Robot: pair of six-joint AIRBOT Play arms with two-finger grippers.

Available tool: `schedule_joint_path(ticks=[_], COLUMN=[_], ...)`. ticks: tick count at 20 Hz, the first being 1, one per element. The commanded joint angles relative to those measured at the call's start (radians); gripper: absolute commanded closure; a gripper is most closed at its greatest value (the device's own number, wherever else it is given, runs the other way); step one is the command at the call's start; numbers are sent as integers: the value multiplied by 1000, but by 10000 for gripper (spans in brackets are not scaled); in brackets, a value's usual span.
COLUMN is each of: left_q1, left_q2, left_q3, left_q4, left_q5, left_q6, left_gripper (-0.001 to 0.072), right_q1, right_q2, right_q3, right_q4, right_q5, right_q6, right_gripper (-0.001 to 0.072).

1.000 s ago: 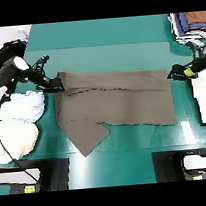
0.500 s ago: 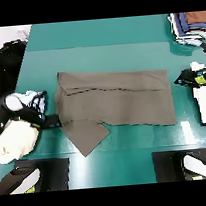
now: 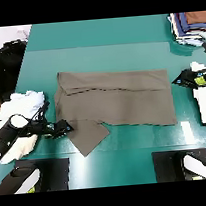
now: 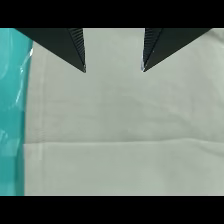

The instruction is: Fold the shirts.

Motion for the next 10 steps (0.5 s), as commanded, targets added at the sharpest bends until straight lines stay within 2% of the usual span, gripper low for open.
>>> schedule_joint_path(ticks=[1, 2, 3, 6, 10], left_q1=[1, 1, 1, 1, 1], left_q2=[3, 3, 3, 12, 48], left_q3=[-11, -3, 7, 60, 106], left_q4=[-63, -68, -68, -60, -57], left_q5=[44, 36, 18, -35, -40], left_q6=[41, 69, 74, 99, 99], left_gripper=[568, 668, 682, 684, 683], right_q1=[-14, -31, -50, -145, -362], right_q2=[2, 7, 20, 80, 159], right_q3=[-5, -19, -50, -187, -413], right_q4=[-6, -22, -48, -132, -137], right_q5=[58, 76, 88, 105, 119], right_q6=[-1, -1, 0, 0, 0], right_gripper=[304, 304, 304, 304, 302])
